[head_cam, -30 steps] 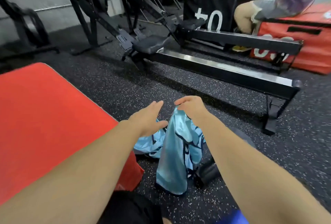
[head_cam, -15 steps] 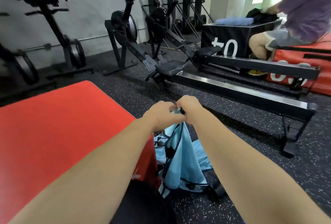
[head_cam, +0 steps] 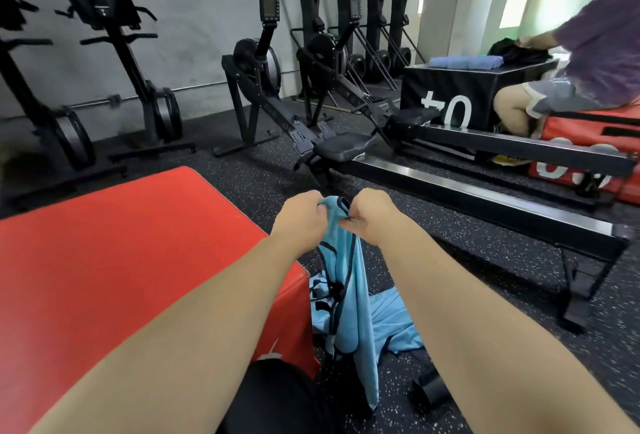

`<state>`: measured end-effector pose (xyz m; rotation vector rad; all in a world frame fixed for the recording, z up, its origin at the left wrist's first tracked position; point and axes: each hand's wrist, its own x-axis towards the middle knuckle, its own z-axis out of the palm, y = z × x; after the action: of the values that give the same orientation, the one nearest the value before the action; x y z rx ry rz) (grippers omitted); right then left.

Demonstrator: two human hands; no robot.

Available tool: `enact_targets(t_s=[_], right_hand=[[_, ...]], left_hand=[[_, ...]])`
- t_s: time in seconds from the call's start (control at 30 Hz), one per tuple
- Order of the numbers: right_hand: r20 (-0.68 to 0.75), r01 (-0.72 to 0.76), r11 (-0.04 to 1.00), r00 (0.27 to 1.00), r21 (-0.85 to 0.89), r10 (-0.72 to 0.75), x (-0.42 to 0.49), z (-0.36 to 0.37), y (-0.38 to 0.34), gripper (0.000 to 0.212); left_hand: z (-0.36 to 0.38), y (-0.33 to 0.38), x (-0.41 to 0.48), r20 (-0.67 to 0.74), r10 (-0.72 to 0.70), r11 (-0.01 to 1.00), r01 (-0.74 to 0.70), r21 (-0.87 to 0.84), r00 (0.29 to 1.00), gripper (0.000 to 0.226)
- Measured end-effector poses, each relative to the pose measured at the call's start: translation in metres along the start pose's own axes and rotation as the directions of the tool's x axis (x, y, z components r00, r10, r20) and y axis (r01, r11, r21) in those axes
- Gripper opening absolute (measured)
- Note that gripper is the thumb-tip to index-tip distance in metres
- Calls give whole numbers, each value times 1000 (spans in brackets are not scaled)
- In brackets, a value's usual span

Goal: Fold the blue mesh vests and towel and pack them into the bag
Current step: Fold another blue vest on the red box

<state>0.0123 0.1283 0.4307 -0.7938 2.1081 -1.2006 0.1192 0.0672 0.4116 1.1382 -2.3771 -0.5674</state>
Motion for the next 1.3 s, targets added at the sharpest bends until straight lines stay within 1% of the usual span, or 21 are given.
enact_targets(t_s=[0.03,0.07,0.1,0.13,0.17,0.23,0.27,0.33,0.37,0.43,0.57,0.63,0.67,0.73,0.8,0.87,0.93,1.03,1.13,1.2,1.3], right_hand=[[-30,105,983,993,-151,-111,3,0,4,47],[-27,84,985,996,-148,-89,4,0,4,48],[52,110,992,993,-56,-107,8,1,9,45],[114,13,994,993,105,-25,13,0,8,40],[135,-41,964,991,264,5,21,2,14,34],[149,-82,967,988,241,47,24,0,18,26],[149,-65,988,988,143,43,22,-1,18,27],[133,43,999,990,-22,-40,20,-5,21,35],[145,100,994,985,-46,-92,20,-6,23,42],[175,161,987,972,4,-159,22,-6,22,43],[282,127,971,942,202,-182,24,0,21,26],[305,164,966,926,202,-221,28,-1,22,16],[306,186,966,923,178,-234,29,-1,23,12],[311,218,958,912,186,-268,30,-5,24,15],[303,231,944,906,236,-297,31,-9,24,12],[277,243,933,908,266,-316,33,-9,25,7],[244,275,932,912,234,-330,34,-6,25,19],[212,326,929,909,176,-359,32,-1,19,31],[142,359,919,913,163,-382,35,2,16,47],[145,344,922,918,179,-370,37,2,17,38],[173,338,920,912,199,-372,38,1,24,12]], left_hand=[[-1,2,2,-5,-9,1000,9,-24,1000,28],[-2,5,4,-2,-27,998,27,-49,1000,27],[-2,6,6,5,-41,997,41,-68,999,27],[-2,7,7,12,-53,996,54,-78,999,27],[-2,8,9,17,-57,995,58,-78,998,27],[-1,6,11,41,-58,996,61,-68,997,28],[-1,4,12,58,-55,996,59,-73,997,29],[-2,-1,14,95,-36,996,44,-82,995,31],[-3,-2,15,112,-19,997,27,-65,994,33],[-6,-3,17,156,10,1000,-5,-30,988,34],[-11,-4,18,285,-2,994,34,-109,959,28],[-14,-11,19,329,11,1000,-19,22,944,28],[-17,-15,20,324,10,995,-43,94,946,27],[-24,-22,25,242,9,980,-56,190,970,25],[-32,-26,30,157,13,969,-52,242,988,28],[-38,-24,33,135,15,959,-52,279,991,30],[-38,-18,34,179,9,969,-53,242,984,28],[-28,-5,32,252,54,989,-86,118,966,5],[-16,4,33,206,92,989,-113,96,974,19],[-12,8,33,177,73,989,-94,117,981,23],[-8,12,37,153,51,993,-67,102,987,27]])
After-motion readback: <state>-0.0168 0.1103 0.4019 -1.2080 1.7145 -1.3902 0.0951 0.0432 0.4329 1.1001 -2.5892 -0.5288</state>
